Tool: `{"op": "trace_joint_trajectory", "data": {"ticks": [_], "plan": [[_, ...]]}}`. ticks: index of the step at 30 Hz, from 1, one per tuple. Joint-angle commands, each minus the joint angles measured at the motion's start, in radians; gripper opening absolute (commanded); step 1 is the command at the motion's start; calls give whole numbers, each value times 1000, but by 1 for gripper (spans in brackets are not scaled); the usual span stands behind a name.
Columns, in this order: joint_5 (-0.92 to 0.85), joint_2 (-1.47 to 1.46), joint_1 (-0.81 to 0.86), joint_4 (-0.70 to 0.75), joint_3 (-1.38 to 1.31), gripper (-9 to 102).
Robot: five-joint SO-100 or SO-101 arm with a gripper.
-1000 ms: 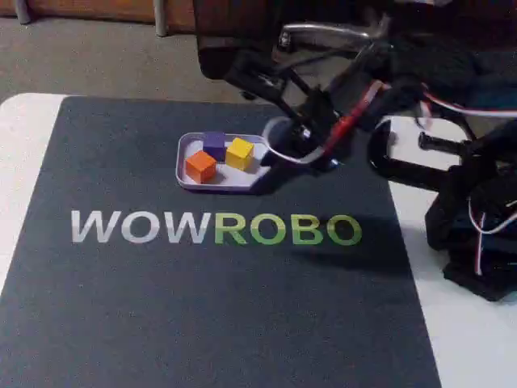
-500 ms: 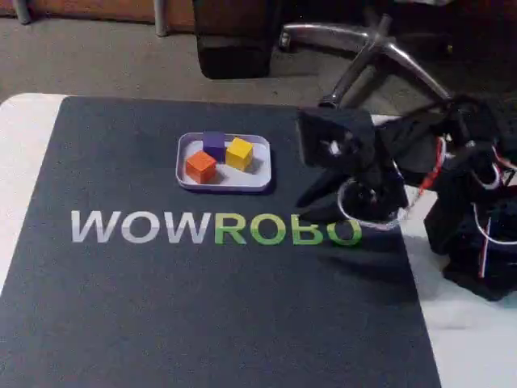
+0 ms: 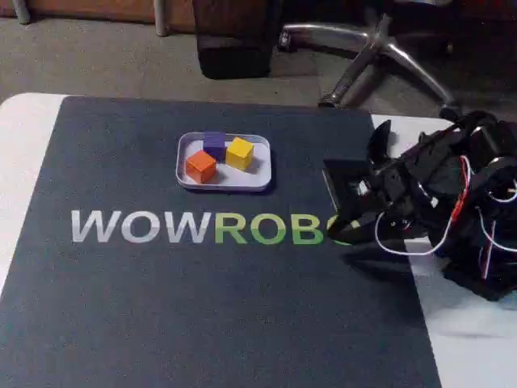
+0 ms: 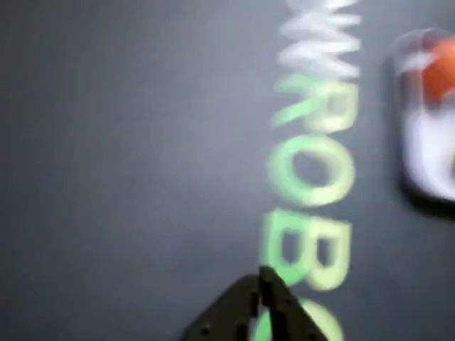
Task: Move blocks one by one until all three blocks are in the tray.
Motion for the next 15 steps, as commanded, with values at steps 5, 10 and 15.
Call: {"op": "trace_joint_trajectory", "data": {"ticks": [5, 10, 15], "plan": [[-23, 3, -18, 209, -3, -8], [0, 3, -34, 215, -3, -7], [0, 3, -29, 215, -3, -7]]}}
